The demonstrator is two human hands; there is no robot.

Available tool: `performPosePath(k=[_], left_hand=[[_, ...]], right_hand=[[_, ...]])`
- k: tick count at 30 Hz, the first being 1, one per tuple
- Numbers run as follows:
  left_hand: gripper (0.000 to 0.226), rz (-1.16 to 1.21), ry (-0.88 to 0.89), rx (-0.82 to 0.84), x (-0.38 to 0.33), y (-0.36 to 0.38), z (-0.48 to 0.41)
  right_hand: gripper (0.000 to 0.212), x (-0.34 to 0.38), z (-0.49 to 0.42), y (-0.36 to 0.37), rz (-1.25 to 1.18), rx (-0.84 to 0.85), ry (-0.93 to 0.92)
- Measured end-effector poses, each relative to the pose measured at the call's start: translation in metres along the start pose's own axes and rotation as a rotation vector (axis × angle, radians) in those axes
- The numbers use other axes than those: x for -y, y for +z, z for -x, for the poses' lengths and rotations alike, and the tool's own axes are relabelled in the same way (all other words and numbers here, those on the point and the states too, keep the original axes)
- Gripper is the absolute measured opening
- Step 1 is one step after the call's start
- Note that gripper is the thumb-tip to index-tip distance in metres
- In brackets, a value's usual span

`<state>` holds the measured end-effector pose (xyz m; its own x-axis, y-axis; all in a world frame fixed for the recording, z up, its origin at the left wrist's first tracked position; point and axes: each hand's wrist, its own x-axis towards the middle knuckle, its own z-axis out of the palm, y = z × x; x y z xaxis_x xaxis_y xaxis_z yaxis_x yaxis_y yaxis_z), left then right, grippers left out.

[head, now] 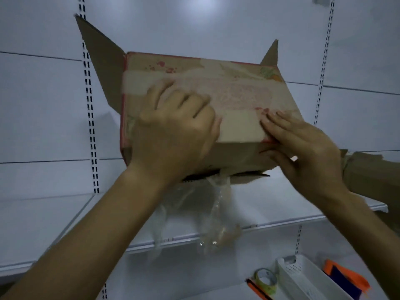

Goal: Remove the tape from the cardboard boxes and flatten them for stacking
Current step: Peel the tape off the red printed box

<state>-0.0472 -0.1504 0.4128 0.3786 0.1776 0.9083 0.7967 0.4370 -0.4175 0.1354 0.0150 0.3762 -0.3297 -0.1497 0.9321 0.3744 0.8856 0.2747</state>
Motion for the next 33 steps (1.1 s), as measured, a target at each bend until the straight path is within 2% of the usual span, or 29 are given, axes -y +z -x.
performPosePath(k=[6,11,19,24,26,28,31,33], left_hand=[[0.04,-0.092,-0.04,0.033,-0.011,-0.012,0.0],[0.024,-0.029,-0.029,-0.121,-0.025,-0.006,-0.007],[0.034,0.087,-0.094,0.083,-0.007,0.06,0.017],[0.044,0.006,0.057,0.222,0.011,0.078,0.035],[0.054,-0.072,-0.012,0.293,0.015,0.078,0.031],[0.064,-0.098,-0.115,0.345,0.015,0.079,0.028],[0.065,-0.119,-0.13,0.355,0.007,0.078,0.035],[0.064,-0.121,-0.123,0.33,0.003,0.075,0.039]], right_hand=[[0.052,0.0,-0.024,-0.034,-0.162,0.061,0.1],[0.045,0.005,-0.014,-0.032,-0.231,0.049,0.031],[0.041,0.013,-0.024,0.056,0.013,-0.026,0.162],[0.04,-0.013,-0.027,0.083,-0.039,0.005,0.174],[0.037,-0.02,-0.032,0.088,-0.071,0.001,0.178],[0.031,-0.015,-0.041,0.095,-0.09,-0.071,0.243],[0.026,-0.001,-0.045,0.105,-0.076,-0.216,0.383],[0.025,0.001,-0.036,0.107,-0.078,-0.264,0.372]])
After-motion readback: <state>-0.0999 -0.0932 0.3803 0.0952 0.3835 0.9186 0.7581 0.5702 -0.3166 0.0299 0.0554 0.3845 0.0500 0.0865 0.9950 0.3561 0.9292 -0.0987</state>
